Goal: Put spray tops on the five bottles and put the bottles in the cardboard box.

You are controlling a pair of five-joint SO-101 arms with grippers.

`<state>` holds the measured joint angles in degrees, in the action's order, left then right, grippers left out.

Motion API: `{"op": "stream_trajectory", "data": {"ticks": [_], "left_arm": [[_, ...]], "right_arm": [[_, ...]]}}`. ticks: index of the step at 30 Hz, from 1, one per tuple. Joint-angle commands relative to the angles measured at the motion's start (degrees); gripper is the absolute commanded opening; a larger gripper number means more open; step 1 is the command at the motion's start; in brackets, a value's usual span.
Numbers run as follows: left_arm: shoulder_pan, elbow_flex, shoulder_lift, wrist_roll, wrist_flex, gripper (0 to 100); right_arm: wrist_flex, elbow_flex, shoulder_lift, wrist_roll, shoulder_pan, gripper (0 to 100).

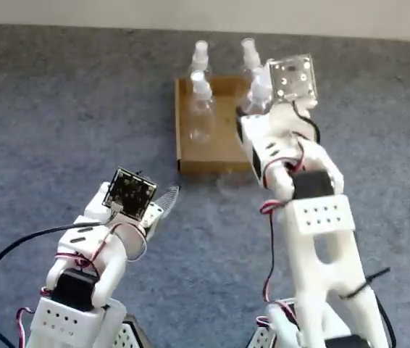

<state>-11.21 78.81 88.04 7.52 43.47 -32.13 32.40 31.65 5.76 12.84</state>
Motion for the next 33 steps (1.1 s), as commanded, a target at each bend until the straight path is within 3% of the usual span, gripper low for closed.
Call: {"op": "stream_trajectory", "data": {"ticks": [1, 16, 33], "left_arm": [[1.7, 0.7, 0.2, 0.5, -3.1, 22], [0.9, 1.2, 0.2, 0.8, -3.4, 22], [0.9, 1.2, 0.6, 0.8, -3.3, 22]], "right_arm": [[8.9, 0.3, -2.4, 0.2, -0.7, 0.4], [25.0, 11.6, -9.8, -3.1, 2.6, 0.4], [25.4, 11.5, -18.3, -2.9, 2.5, 0.6]]}}
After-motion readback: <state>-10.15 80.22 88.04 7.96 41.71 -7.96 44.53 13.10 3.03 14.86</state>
